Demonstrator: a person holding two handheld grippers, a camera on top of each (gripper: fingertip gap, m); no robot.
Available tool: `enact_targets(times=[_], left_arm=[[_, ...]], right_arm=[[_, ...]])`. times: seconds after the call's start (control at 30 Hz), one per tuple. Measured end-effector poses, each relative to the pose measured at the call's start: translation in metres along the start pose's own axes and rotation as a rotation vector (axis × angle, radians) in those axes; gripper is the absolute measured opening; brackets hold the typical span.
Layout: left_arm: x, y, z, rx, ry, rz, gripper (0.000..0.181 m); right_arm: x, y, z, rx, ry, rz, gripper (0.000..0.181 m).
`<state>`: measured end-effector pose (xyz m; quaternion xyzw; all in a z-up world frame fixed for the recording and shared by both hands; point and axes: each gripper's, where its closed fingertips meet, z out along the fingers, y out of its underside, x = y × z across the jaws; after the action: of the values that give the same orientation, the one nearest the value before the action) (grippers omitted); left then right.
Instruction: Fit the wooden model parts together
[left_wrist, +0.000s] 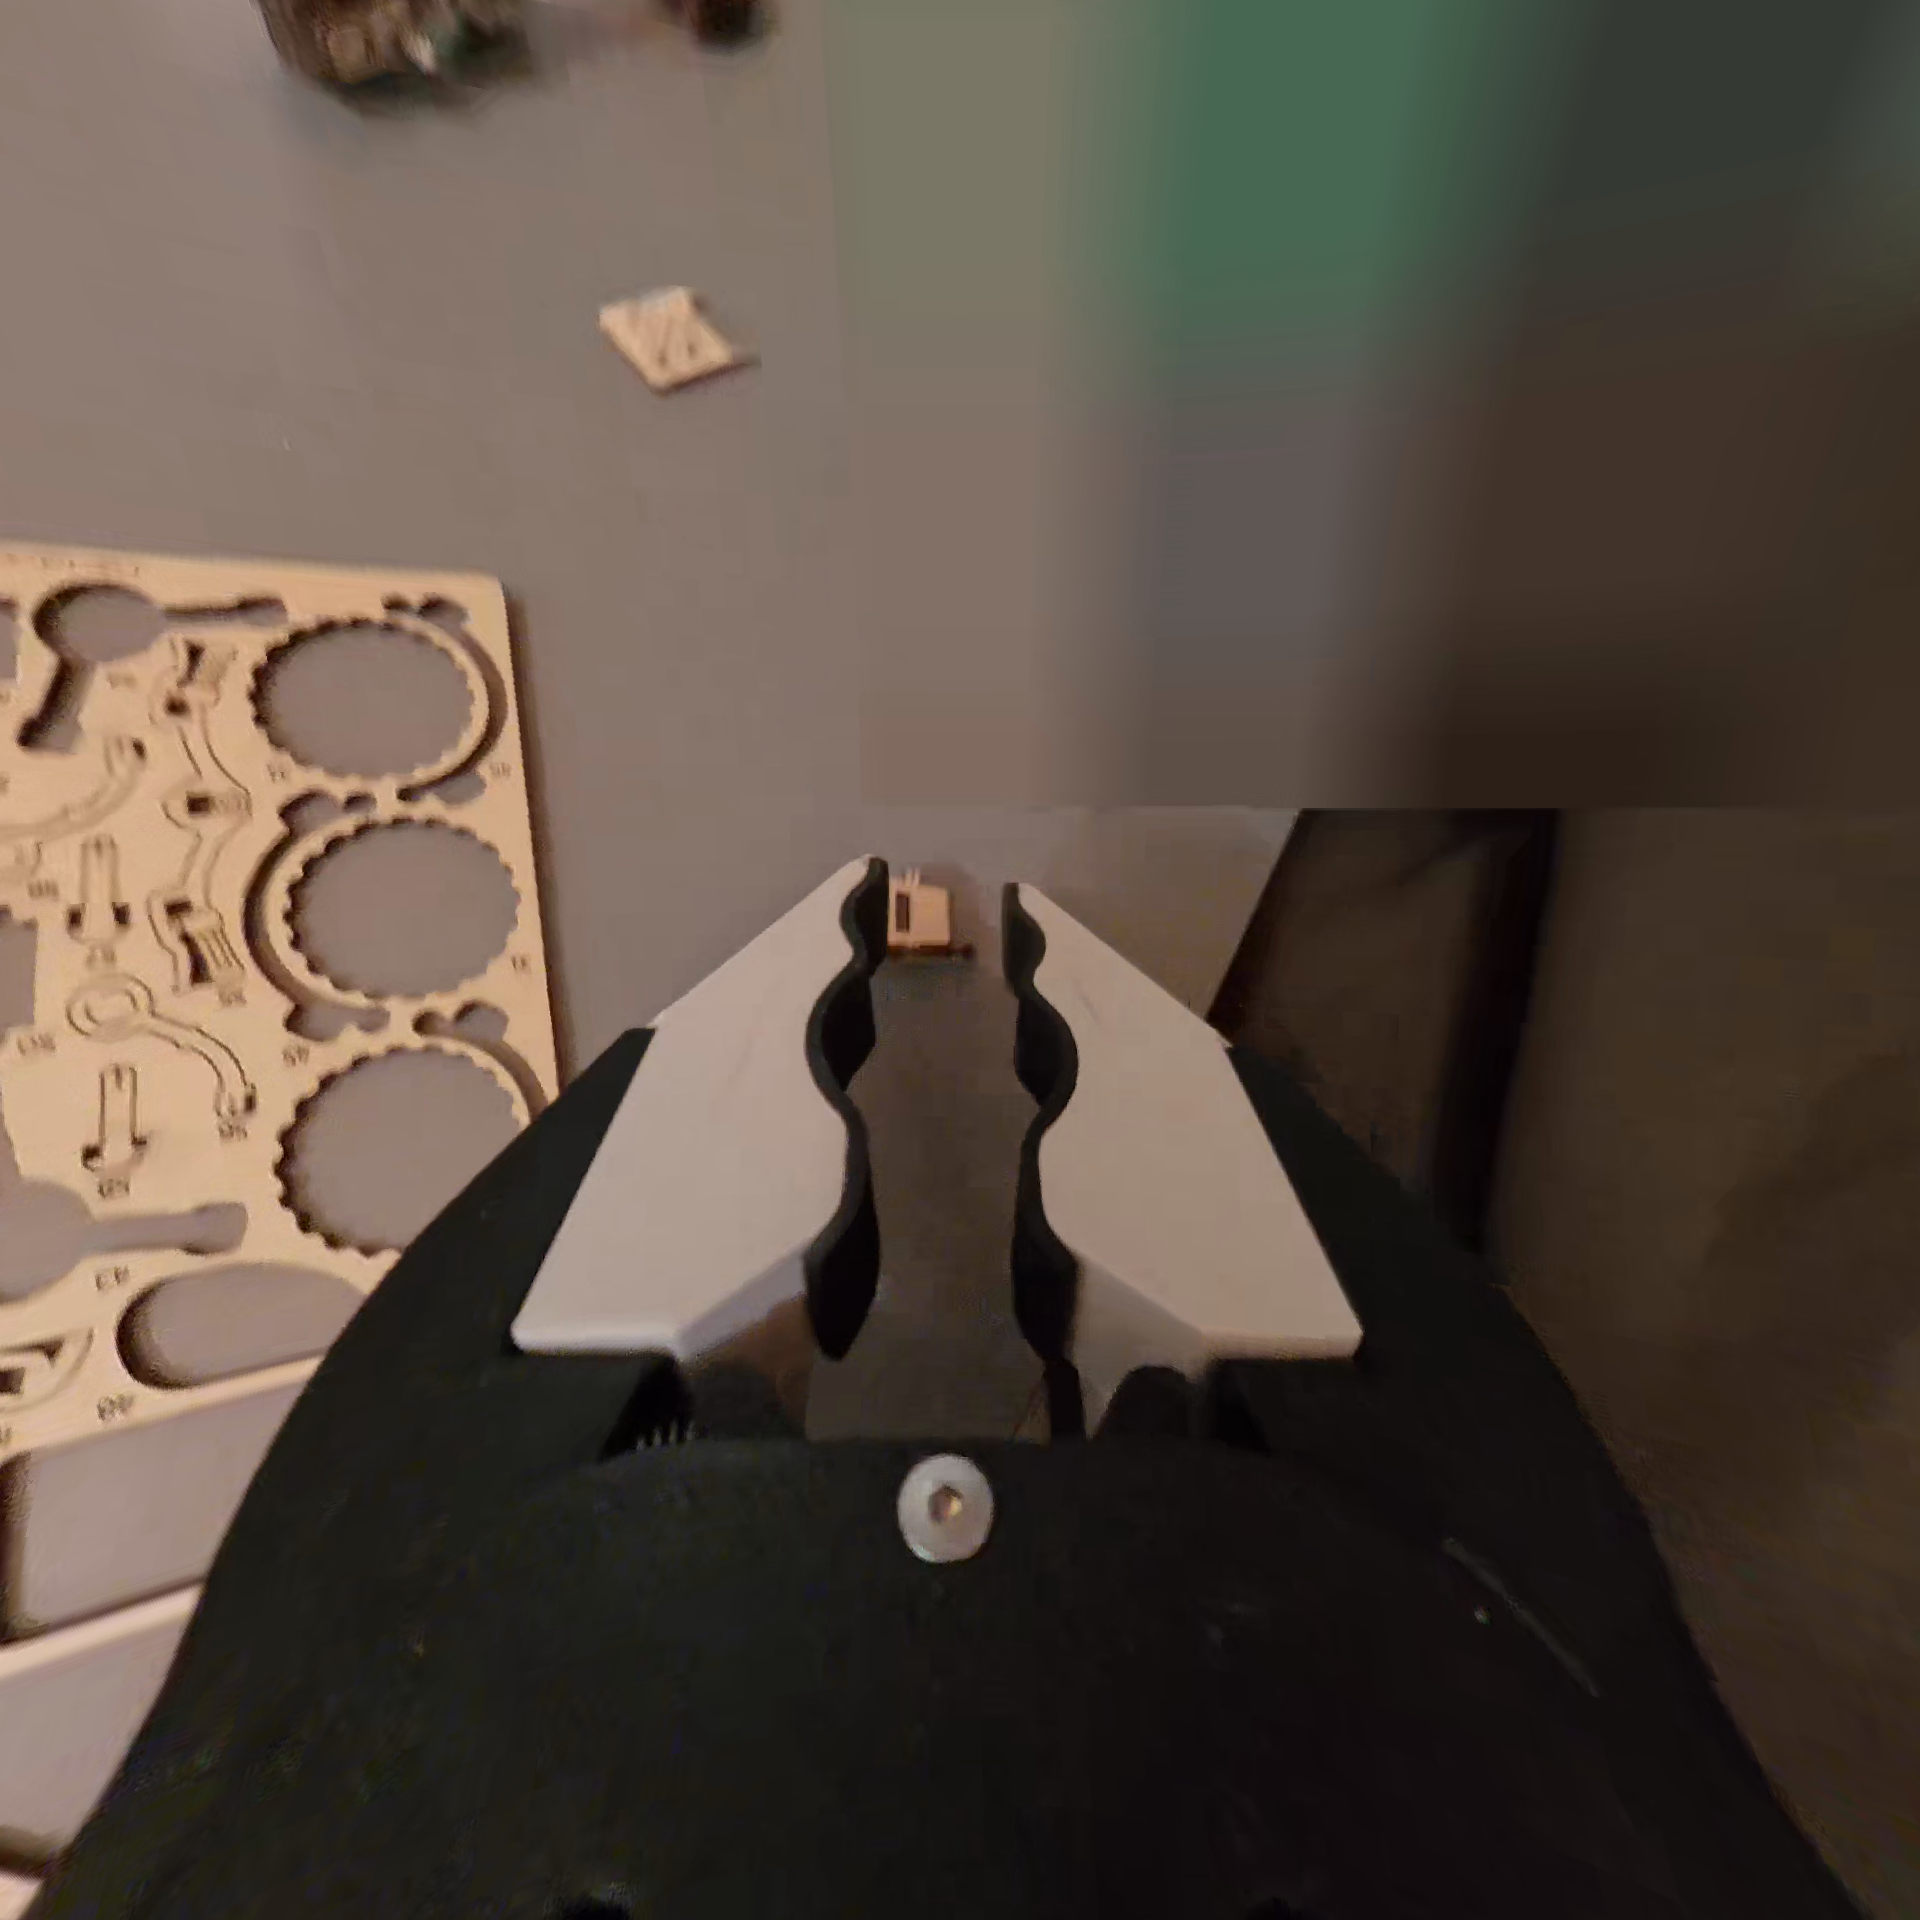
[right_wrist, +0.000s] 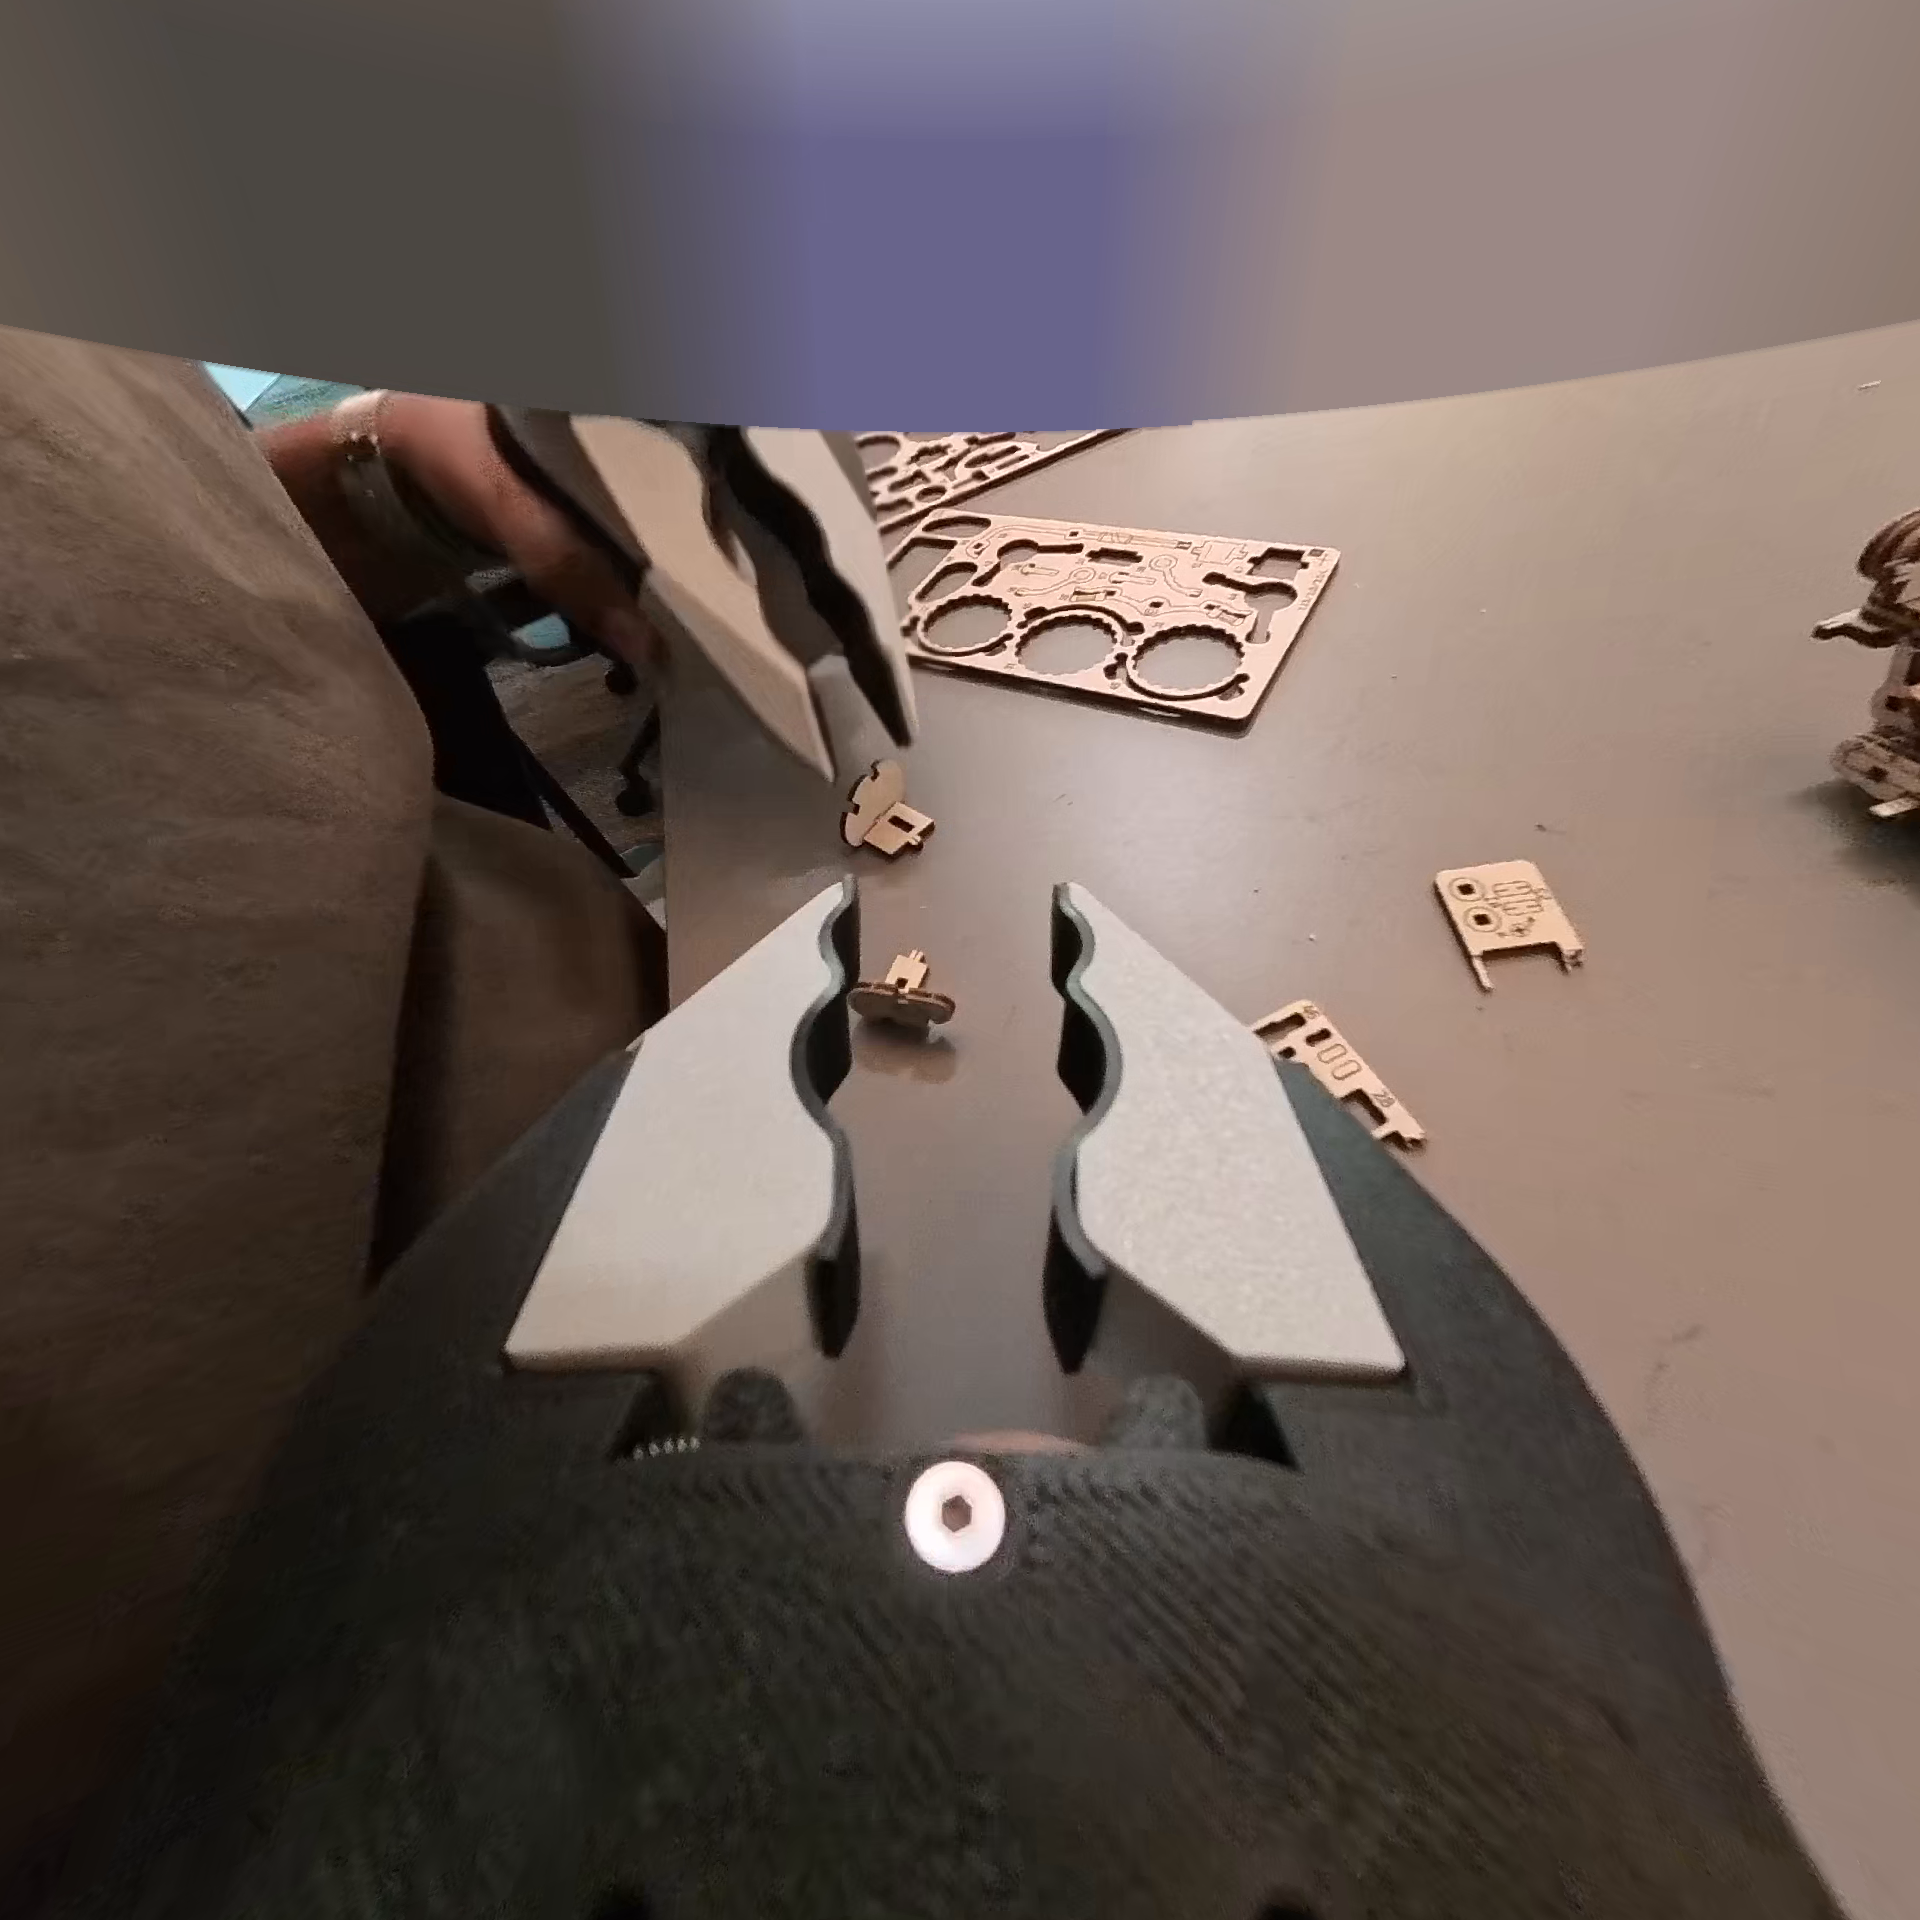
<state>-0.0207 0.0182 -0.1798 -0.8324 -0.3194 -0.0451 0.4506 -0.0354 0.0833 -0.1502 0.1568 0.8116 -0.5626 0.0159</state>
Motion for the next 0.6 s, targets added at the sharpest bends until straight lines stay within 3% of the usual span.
enact_targets(times=[0.1,0.3,0.6], left_arm=[[-0.004,0.02,0.01,-0.096,-0.08,0.045,0.029],[0.001,0.006,0.003,-0.026,-0.051,0.056,0.031],[0.016,0.019,0.023,-0.093,-0.031,0.114,0.034]], right_arm=[[-0.002,0.001,0.001,-0.006,0.001,-0.007,0.035],[-0.009,0.004,0.007,-0.035,0.005,-0.045,0.035],[-0.011,0.008,0.012,-0.068,0.008,-0.054,0.034]])
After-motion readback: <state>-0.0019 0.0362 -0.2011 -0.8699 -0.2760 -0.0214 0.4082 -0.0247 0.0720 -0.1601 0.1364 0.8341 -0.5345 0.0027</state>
